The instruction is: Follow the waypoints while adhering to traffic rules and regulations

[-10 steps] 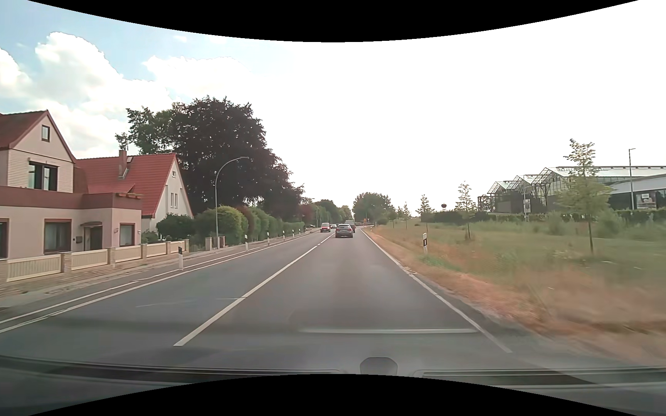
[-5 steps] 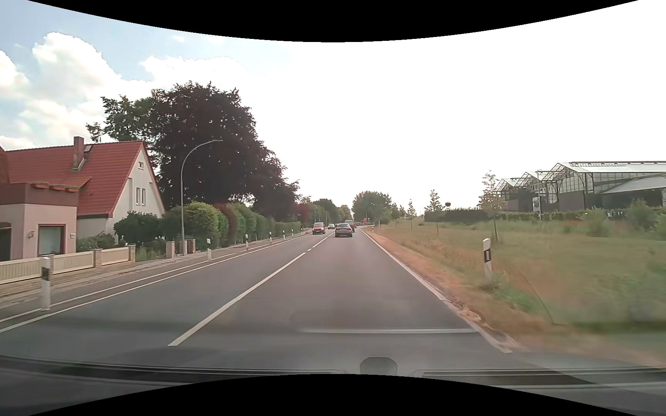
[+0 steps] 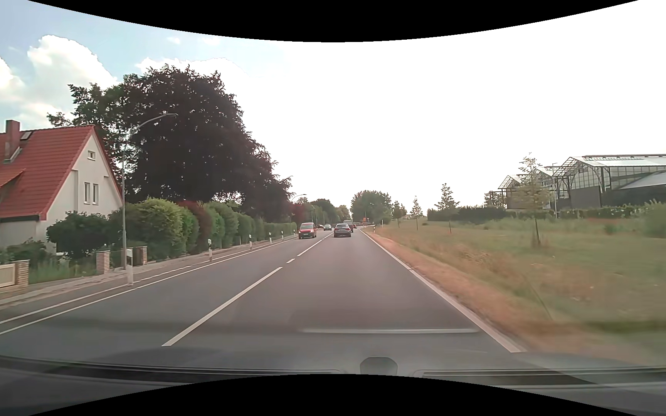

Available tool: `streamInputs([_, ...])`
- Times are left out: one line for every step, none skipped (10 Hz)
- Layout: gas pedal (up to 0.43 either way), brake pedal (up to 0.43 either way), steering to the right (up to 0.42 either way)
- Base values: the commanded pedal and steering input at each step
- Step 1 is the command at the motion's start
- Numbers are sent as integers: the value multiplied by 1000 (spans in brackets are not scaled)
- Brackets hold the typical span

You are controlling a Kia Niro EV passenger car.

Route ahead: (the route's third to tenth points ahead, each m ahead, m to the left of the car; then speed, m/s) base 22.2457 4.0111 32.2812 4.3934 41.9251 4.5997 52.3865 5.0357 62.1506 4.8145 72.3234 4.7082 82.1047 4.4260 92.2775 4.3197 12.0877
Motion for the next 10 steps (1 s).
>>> streamInputs([169,0,0])
streamInputs([169,0,-1])
streamInputs([169,0,-1])
streamInputs([169,0,0])
streamInputs([169,0,0])
streamInputs([169,0,0])
streamInputs([169,0,0])
streamInputs([169,0,-1])
streamInputs([169,0,-3])
streamInputs([169,0,-3])
